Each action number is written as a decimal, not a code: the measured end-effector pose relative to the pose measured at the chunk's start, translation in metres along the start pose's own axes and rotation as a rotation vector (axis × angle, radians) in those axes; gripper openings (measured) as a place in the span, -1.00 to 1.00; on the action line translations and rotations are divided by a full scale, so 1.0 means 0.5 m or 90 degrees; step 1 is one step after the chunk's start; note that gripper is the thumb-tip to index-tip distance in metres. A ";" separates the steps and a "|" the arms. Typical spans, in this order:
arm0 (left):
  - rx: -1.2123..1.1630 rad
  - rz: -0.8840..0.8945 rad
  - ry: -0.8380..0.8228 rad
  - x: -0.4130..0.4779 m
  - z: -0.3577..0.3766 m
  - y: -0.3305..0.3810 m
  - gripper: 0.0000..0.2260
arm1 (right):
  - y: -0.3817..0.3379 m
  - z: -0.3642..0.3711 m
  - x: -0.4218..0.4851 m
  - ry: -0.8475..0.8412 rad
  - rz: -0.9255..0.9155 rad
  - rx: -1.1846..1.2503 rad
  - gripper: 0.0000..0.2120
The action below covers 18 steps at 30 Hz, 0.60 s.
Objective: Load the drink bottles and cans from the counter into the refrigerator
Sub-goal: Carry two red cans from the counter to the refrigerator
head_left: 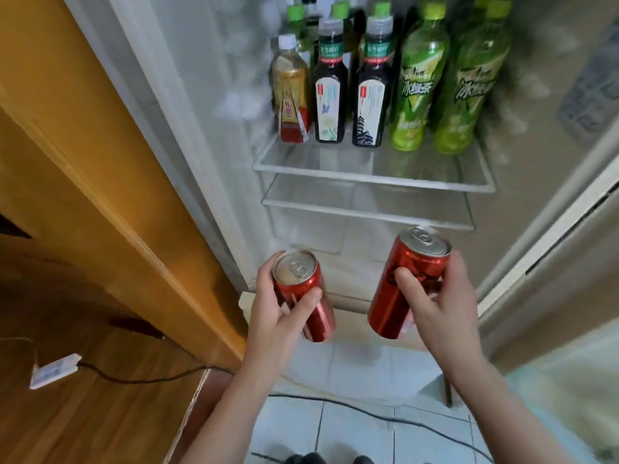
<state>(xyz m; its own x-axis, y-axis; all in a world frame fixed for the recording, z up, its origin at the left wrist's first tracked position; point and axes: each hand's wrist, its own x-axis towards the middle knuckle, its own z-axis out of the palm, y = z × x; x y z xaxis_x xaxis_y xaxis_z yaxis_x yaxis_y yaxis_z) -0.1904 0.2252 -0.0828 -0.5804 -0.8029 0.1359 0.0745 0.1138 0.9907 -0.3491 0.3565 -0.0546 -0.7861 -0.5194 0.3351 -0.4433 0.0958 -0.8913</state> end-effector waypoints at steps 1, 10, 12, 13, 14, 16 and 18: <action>-0.009 0.016 -0.001 0.033 0.006 0.015 -0.52 | -0.010 0.005 0.033 0.009 -0.013 0.005 -0.75; -0.052 0.175 -0.088 0.318 0.083 0.131 -0.55 | -0.073 0.049 0.291 0.113 -0.093 0.028 -0.78; -0.053 0.214 -0.099 0.379 0.105 0.152 -0.54 | -0.081 0.053 0.337 0.127 -0.118 0.027 -0.76; -0.048 0.230 -0.105 0.407 0.116 0.161 -0.54 | -0.082 0.055 0.358 0.131 -0.126 0.025 -0.74; -0.033 0.249 -0.108 0.433 0.126 0.169 -0.55 | -0.083 0.058 0.378 0.136 -0.131 0.020 -0.72; 0.007 0.270 -0.114 0.479 0.141 0.181 -0.54 | -0.080 0.063 0.412 0.142 -0.140 0.010 -0.65; 0.026 0.260 -0.125 0.517 0.154 0.184 -0.50 | -0.069 0.067 0.438 0.134 -0.134 0.001 -0.59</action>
<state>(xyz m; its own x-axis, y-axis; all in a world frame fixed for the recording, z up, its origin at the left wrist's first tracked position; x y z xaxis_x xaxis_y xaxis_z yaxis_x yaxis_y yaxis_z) -0.3962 0.0730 0.0430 -0.6537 -0.5614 0.5074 0.2995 0.4239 0.8548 -0.4916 0.2108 0.0395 -0.7488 -0.3398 0.5691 -0.6061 0.0036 -0.7953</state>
